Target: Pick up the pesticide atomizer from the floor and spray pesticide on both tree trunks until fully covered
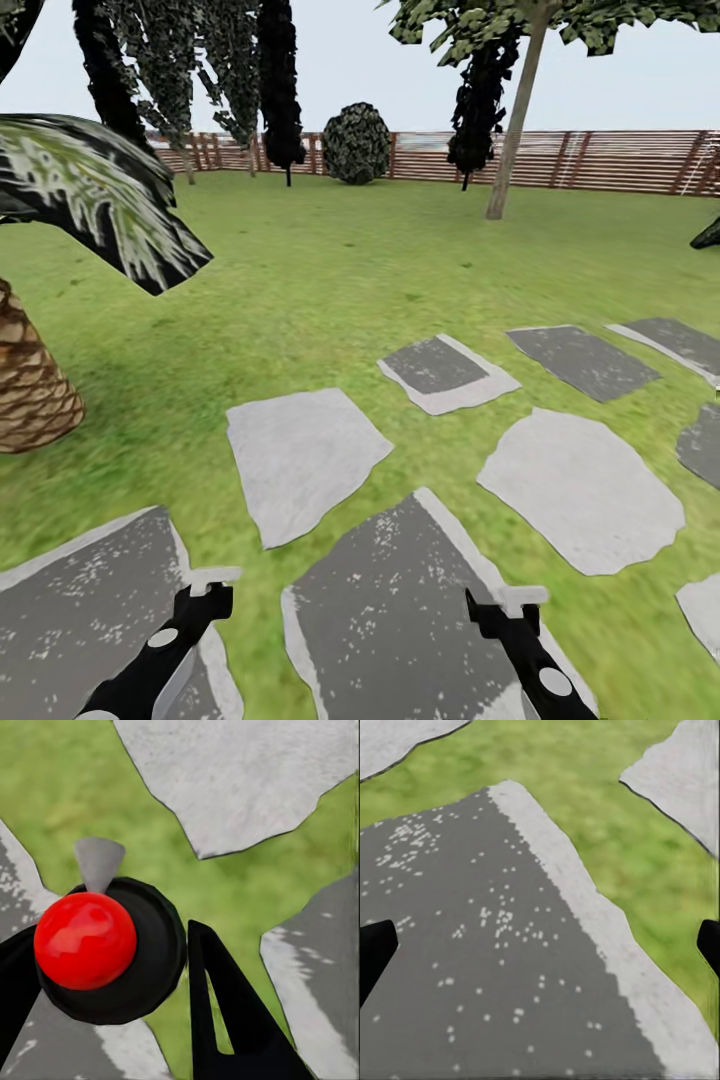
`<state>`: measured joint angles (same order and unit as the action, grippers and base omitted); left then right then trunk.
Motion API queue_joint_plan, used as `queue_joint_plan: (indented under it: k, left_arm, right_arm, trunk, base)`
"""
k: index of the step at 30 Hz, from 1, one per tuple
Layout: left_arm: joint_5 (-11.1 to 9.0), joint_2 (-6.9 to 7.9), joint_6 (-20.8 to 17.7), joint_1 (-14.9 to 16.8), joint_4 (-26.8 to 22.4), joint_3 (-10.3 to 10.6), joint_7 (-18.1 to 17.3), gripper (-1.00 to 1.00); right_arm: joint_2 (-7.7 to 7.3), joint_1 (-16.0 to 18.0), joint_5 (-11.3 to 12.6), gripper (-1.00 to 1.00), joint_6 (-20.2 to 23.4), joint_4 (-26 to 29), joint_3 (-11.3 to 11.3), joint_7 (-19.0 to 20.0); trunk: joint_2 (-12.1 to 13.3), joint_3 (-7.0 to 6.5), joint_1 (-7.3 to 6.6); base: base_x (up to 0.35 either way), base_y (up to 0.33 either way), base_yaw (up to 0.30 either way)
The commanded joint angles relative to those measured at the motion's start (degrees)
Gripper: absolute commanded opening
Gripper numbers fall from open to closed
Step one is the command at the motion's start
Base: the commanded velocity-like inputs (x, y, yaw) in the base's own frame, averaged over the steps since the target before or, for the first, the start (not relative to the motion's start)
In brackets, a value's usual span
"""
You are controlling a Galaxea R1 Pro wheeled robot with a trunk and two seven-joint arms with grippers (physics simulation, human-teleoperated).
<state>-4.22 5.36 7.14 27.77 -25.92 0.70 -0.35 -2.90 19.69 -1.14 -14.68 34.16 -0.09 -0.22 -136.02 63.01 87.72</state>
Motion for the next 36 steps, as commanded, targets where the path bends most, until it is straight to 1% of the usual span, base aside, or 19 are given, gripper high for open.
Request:
queue_joint_plan:
  k: [1, 18, 36]
  left_arm:
    - [0.00, 0.00, 0.01, 0.00, -0.01, 0.00, 0.00, -1.00]
    - [0.09, 0.00, 0.01, 0.00, -0.01, 0.00, 0.00, -1.00]
    - [0.09, -0.13, -0.10, 0.00, 0.08, 0.00, 0.09, -1.00]
  right_arm:
    - [0.00, 0.00, 0.00, 1.00, 0.00, 0.01, 0.00, -0.01]
    - [0.00, 0.00, 0.00, 1.00, 0.00, -0.30, 0.00, 0.03]
    - [0.08, 0.00, -0.06, 1.00, 0.00, -0.41, 0.00, 0.05]
  trunk:
    - [0.00, -0.03, 0.00]
    - [0.00, -0.60, 0.00]
    - [0.00, -1.51, 0.00]
  base:
    - [0.000, 0.000, -0.233]
    - [0.000, 0.000, -0.246]
    - [0.000, 0.000, -0.252]
